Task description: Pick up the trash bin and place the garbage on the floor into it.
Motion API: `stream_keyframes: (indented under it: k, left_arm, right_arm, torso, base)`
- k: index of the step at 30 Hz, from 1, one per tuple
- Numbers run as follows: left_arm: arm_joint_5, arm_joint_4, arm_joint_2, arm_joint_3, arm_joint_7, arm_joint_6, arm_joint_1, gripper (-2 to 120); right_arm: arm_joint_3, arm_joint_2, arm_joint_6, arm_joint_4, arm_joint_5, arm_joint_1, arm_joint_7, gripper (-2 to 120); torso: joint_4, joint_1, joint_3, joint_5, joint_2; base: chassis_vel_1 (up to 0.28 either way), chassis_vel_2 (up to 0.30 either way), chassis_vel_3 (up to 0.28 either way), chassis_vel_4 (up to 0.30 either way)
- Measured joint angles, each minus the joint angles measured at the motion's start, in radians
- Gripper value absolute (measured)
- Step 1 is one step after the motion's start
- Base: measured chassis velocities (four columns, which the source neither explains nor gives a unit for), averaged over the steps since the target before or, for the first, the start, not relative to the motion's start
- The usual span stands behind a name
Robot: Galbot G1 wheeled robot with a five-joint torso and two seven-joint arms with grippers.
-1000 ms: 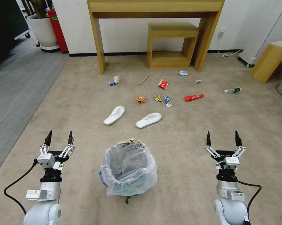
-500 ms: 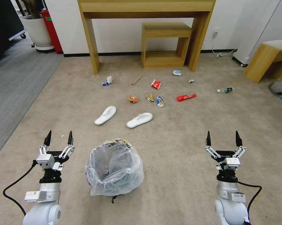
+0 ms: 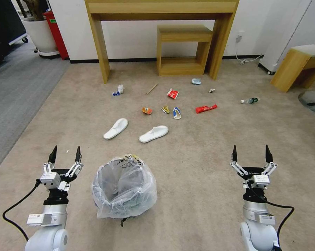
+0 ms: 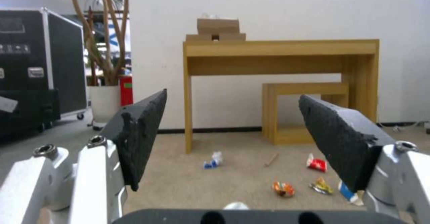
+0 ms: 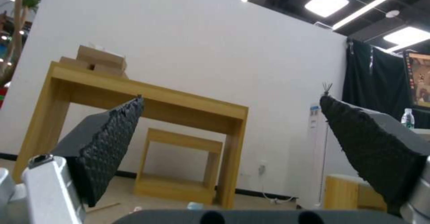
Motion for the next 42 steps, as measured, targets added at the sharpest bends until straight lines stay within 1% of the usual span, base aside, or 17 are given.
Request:
stream_keyframes:
  k: [3,5,6,8,13,16,17,20,21,24,25,28,29,32,37,39,42]
  left_arm:
    - [-0.015,-0.014,0.034,0.016,-0.03,0.06,0.0,78]
    - [-0.019,-0.015,0.037,0.017,-0.033,0.065,0.0,78]
    - [-0.059,-0.038,0.075,0.027,-0.07,0.137,0.003,80]
    - [-0.09,-0.07,0.117,0.03,-0.104,0.203,0.006,81]
    - [-0.126,-0.103,0.162,0.034,-0.144,0.273,0.01,83]
    - [-0.144,-0.135,0.222,0.036,-0.198,0.368,0.016,87]
    - [-0.144,-0.135,0.222,0.036,-0.198,0.368,0.016,87]
    - [-0.205,-0.18,0.301,0.049,-0.337,0.529,0.044,86]
    - [-0.205,-0.18,0.301,0.049,-0.337,0.529,0.044,86]
    - [-0.313,-0.223,0.361,0.04,-0.444,0.618,0.074,83]
    - [-0.313,-0.223,0.361,0.04,-0.444,0.618,0.074,83]
    - [-0.44,-0.298,0.416,0.032,-0.53,0.673,0.103,84]
    - [-0.44,-0.298,0.416,0.032,-0.53,0.673,0.103,84]
    - [-0.559,-0.39,0.467,0.034,-0.582,0.729,0.13,85]
    - [-0.645,-0.447,0.514,0.043,-0.613,0.789,0.163,84]
    - [-0.757,-0.492,0.574,0.054,-0.685,0.868,0.186,84]
    - [-0.81,-0.513,0.634,0.068,-0.747,0.939,0.192,82]
  right_arm:
    - [0.002,-0.006,-0.002,-0.002,0.001,0.0,0.001,100]
    - [0.002,-0.006,-0.002,-0.002,0.001,0.0,0.0,100]
    - [0.002,-0.009,-0.004,-0.003,0.003,0.0,0.001,100]
    - [0.003,-0.012,-0.007,-0.004,0.004,0.0,0.001,100]
    - [0.003,-0.018,-0.012,-0.004,0.005,0.0,0.002,100]
    - [0.001,-0.027,-0.019,-0.004,0.011,0.004,0.003,100]
    - [0.001,-0.027,-0.019,-0.004,0.011,0.004,0.003,100]
    - [-0.008,-0.03,-0.03,-0.011,0.011,0.003,0.005,100]
    - [-0.008,-0.03,-0.03,-0.011,0.011,0.003,0.005,100]
    - [-0.01,-0.023,-0.029,-0.025,0.005,0.0,0.005,100]
    - [-0.01,-0.023,-0.029,-0.025,0.005,0.0,0.005,100]
    - [-0.008,-0.02,-0.025,-0.029,0.001,-0.003,0.005,100]
    - [-0.008,-0.02,-0.025,-0.029,0.001,-0.003,0.005,100]
    - [0.0,-0.017,-0.019,-0.031,0.001,-0.008,0.005,100]
    - [0.002,-0.014,-0.016,-0.031,-0.001,-0.014,0.005,100]
    - [0.002,-0.013,-0.016,-0.028,-0.003,-0.017,0.005,100]
    - [0.003,-0.009,-0.016,-0.026,-0.006,-0.019,0.006,100]
  torso:
    - [-0.0001,0.0,0.0,-0.0001,0.0]
    - [-0.0001,0.0,0.0,-0.0001,0.0]
    - [-0.0001,0.0,0.0,0.0,0.0]
    - [0.0,0.0,0.0,0.0001,0.0]
    - [-0.0001,0.0,0.0,0.0,0.0]
    - [-0.0001,0.0,0.0,0.0,0.0]
    - [-0.0001,0.0,0.0,0.0,0.0]
    - [0.0,0.0,0.0,-0.0001,0.0]
    - [0.0,0.0,0.0,-0.0001,0.0]
    - [0.0,0.0,0.0,0.0,0.0]
    - [0.0,0.0,0.0,0.0,0.0]
    - [0.0001,0.0,0.0,-0.0001,0.0]
    - [0.0001,0.0,0.0,-0.0001,0.0]
    - [-0.0001,0.0,0.0,0.0001,0.0]
    - [0.0,0.0,0.0,0.0,0.0]
    - [0.0,0.0,0.0,0.0,0.0]
    - [0.0,0.0,0.0,0.0,0.0]
  base:
    - [0.0,0.0,0.0,0.0]
    - [0.0,0.0,0.0,0.0]
    - [0.0,0.0,0.0,0.0]
    - [0.0,0.0,0.0,0.0]
    - [0.0,0.0,0.0,0.0]
    - [0.0,0.0,0.0,0.0]
    - [0.0,0.0,0.0,0.0]
    - [0.0,0.0,0.0,0.0]
    - [0.0,0.0,0.0,0.0]
    - [0.0,0.0,0.0,0.0]
    - [0.0,0.0,0.0,0.0]
    - [0.0,0.0,0.0,0.0]
    - [0.0,0.0,0.0,0.0]
    - [0.0,0.0,0.0,0.0]
    - [0.0,0.0,0.0,0.0]
    - [0.0,0.0,0.0,0.0]
    - [0.0,0.0,0.0,0.0]
